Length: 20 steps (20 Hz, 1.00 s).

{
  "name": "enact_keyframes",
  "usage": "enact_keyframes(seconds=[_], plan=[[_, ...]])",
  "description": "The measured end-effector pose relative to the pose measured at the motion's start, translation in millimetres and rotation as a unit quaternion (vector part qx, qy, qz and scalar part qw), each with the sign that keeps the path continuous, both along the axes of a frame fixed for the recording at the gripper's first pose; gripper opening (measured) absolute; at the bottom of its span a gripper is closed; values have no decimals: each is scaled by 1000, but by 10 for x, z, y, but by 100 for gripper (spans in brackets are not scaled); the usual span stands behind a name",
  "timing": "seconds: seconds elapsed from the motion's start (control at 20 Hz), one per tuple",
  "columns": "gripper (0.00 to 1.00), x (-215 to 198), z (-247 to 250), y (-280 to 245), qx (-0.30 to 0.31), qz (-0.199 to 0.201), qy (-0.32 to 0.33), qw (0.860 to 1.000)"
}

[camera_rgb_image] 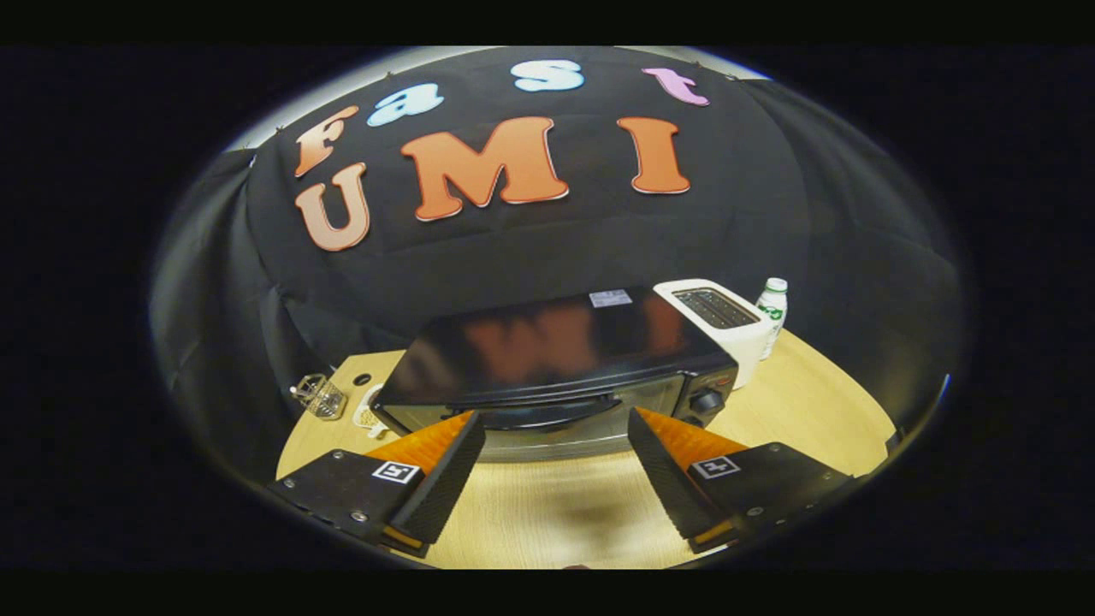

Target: Open the toaster oven, put the food inside, and close the toaster oven door.

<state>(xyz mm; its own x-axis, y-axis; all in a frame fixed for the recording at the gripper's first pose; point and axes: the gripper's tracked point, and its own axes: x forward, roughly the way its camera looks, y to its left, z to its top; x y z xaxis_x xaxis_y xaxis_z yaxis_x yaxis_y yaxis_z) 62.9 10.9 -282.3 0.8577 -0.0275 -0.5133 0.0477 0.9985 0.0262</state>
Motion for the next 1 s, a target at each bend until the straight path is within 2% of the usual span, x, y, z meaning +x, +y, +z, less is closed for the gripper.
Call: enact_keyframes(seconds=[0.4,0.65,0.85,1.0], plan=[[99,-49,1249,27,-10,14,-87,996],[99,-176,1962,59,-47,28,-142,988],[99,-322,2318,120,-73,40,-170,982],[99,-501,2407,126,-82,31,-183,979]])
